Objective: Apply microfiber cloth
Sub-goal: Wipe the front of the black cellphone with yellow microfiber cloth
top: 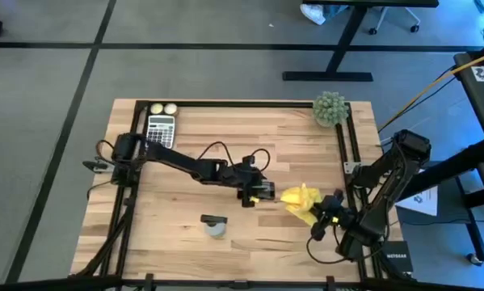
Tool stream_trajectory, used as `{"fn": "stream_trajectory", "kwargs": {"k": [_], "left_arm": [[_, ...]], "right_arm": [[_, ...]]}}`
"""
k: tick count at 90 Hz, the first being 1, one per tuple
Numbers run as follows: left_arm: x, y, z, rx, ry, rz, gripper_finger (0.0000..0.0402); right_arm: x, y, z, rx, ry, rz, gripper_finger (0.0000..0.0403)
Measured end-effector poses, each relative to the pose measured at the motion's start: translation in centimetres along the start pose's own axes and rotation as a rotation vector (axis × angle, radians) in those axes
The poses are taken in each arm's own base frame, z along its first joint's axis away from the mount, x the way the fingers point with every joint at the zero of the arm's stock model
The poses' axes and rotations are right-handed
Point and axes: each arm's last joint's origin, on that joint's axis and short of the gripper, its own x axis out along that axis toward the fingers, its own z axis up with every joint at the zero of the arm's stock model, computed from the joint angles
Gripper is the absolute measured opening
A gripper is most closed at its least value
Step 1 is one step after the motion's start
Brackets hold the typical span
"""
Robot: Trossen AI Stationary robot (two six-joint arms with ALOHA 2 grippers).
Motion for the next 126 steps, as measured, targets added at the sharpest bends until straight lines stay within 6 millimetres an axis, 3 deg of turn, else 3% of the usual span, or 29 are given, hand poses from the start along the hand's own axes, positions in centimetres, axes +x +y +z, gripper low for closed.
{"fn": "stream_trajectory", "kwargs": {"k": [10, 23, 34, 53, 66, 85, 101, 118, 126], "left_arm": [[-1.5, -0.1, -1.0, -0.018, 0.166, 0.046, 0.0153], [-1.7, 0.0, -3.5, -0.052, 0.319, 0.077, 0.0153], [-1.1, -0.2, -5.2, -0.086, 0.329, 0.083, 0.0153], [-0.5, -0.7, -6.4, -0.146, 0.298, 0.004, 0.0153], [0.3, -0.9, -7.0, -0.151, 0.269, -0.006, 0.0153], [0.7, -1.0, -7.7, -0.146, 0.296, -0.006, 0.0153], [0.7, -1.0, -7.8, -0.145, 0.303, -0.007, 0.0153], [0.7, -0.9, -7.9, -0.146, 0.306, -0.007, 0.0153], [0.8, -0.9, -7.9, -0.149, 0.307, -0.007, 0.0153]], "right_arm": [[1.6, 0.5, 1.0, -0.052, 0.028, -0.03, 0.001], [4.8, 1.1, 3.3, -0.163, 0.105, -0.066, 0.001], [7.9, 1.7, 6.0, -0.241, 0.143, -0.009, 0.001], [12.4, 1.5, 10.1, -0.24, 0.155, 0.117, 0.001], [15.2, 1.3, 10.2, -0.251, 0.202, 0.157, 0.001], [18.6, 1.0, 8.5, -0.272, 0.303, 0.143, 0.001], [18.8, 0.3, 7.0, -0.295, 0.457, 0.081, 0.001], [15.4, -1.8, 6.2, -0.363, 0.684, -0.038, 0.001], [13.9, -1.8, 7.4, -0.332, 0.645, -0.019, 0.001]]}}
